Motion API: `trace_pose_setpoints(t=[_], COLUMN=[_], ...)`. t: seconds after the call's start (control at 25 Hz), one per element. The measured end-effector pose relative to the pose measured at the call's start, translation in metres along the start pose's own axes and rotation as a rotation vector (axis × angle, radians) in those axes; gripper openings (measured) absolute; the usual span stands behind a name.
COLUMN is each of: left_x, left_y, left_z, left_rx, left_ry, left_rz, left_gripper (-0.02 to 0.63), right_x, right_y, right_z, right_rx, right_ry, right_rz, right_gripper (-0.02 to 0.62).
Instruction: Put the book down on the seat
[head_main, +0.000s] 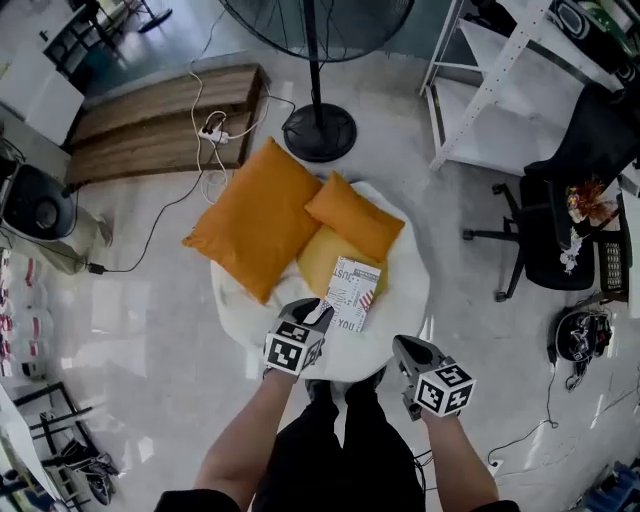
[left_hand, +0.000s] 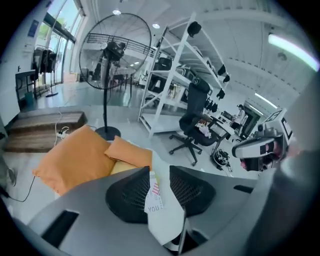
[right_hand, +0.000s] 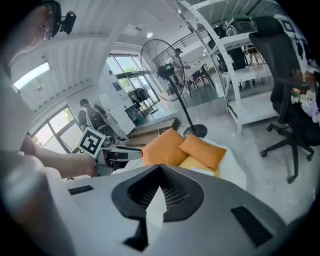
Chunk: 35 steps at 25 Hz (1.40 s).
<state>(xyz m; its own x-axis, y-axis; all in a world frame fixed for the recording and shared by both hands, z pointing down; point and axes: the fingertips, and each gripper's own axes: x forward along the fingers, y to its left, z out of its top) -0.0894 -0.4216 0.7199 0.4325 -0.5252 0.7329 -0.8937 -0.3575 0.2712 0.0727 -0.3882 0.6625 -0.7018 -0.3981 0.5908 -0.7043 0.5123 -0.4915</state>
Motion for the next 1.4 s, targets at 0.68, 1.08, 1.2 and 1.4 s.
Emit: trace_pose_setpoints(t=[0.68, 1.08, 1.2, 1.4], left_x=[-0.163, -0.209, -0.222, -0.237], left_y=[-0.046, -0.096, -0.100, -0.112], left_z=[0.049, 0.065, 0.075, 0.080], left_rx=[0.152, 0.244, 0.248, 0.216], left_ry=[-0.237, -0.360, -0.392, -0.410], left_rz=[-0.054, -0.065, -0.036, 0.027], left_gripper=[0.002, 0.002, 0.002, 0.002], right_x=[-0.087, -0.154, -0.171, -0.201], right_y=[0.118, 0.146, 0.144, 0.137], right_z=[0.056, 0.072, 0.077, 0.080], right_rx=[-0.103, -0.220, -0.231, -0.247], right_ry=[-0.201, -0.321, -0.348, -0.383], right_rz=[-0.053, -0.079, -0.078, -0.047], right_gripper=[0.009, 0.009, 0.009, 0.009])
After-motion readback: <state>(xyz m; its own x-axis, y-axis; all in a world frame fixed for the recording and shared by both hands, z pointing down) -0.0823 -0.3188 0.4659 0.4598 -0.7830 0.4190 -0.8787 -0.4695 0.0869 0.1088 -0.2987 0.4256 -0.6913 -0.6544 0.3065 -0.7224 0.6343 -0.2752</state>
